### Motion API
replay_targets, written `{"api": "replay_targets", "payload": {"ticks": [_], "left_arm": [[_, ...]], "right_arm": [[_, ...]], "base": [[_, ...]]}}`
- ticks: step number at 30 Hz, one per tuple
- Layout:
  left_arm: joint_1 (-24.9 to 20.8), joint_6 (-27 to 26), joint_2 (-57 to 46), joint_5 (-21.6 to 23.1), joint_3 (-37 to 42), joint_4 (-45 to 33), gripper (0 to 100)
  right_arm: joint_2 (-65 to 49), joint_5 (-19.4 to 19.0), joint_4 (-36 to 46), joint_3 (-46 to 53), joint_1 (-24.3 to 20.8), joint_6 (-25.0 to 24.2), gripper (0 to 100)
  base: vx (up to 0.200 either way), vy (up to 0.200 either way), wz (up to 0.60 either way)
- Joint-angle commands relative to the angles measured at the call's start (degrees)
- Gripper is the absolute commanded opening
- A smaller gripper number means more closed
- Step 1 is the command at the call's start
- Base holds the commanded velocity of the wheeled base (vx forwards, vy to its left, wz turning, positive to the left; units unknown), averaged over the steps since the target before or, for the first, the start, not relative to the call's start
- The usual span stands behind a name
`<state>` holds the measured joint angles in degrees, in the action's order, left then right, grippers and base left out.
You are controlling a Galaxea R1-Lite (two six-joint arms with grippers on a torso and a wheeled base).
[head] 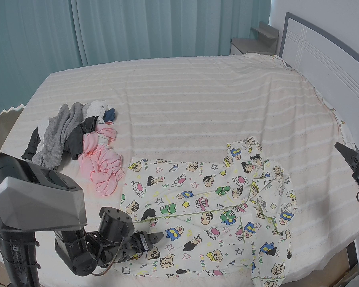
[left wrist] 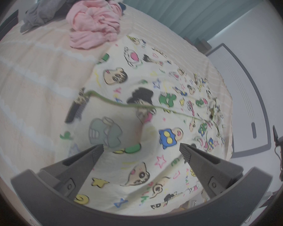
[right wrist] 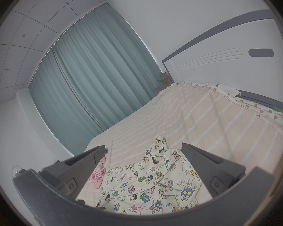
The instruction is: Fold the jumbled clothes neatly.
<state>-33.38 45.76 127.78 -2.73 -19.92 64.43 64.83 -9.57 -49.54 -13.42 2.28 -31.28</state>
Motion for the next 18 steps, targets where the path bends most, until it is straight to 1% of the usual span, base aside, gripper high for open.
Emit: {"api": "replay_targets", "payload": {"ticks": [1, 4, 9, 15, 17, 18], "left_arm": [[-3.89, 0.29, 0.54, -1.22, 0.41, 0.08, 100], [-6.52, 1.08, 0.36, -2.1, 0.41, 0.7, 100], [-9.42, 1.7, 0.71, -3.25, 0.67, 3.6, 100], [-13.82, 1.7, 3.61, -6.76, 0.94, 4.48, 100], [-14.43, 1.52, 4.76, -7.46, 0.94, 5.62, 100], [-14.87, 1.35, 5.9, -8.7, 0.94, 7.56, 100]], "right_arm": [[0.21, -0.01, -0.03, 0.24, 0.01, -0.01, 100], [0.3, -0.01, -0.03, 0.24, 0.01, 0.08, 100], [0.39, -0.1, 0.06, 0.33, 0.01, 0.08, 100], [0.56, -0.1, -0.03, 0.59, -0.08, 0.08, 100], [0.56, -0.1, 0.06, 0.59, -0.08, 0.08, 100], [0.56, -0.1, -0.03, 0.68, -0.08, 0.08, 100]], "base": [[0.0, 0.0, 0.0], [0.0, 0.0, 0.0], [0.0, 0.0, 0.0], [0.0, 0.0, 0.0], [0.0, 0.0, 0.0], [0.0, 0.0, 0.0]]}}
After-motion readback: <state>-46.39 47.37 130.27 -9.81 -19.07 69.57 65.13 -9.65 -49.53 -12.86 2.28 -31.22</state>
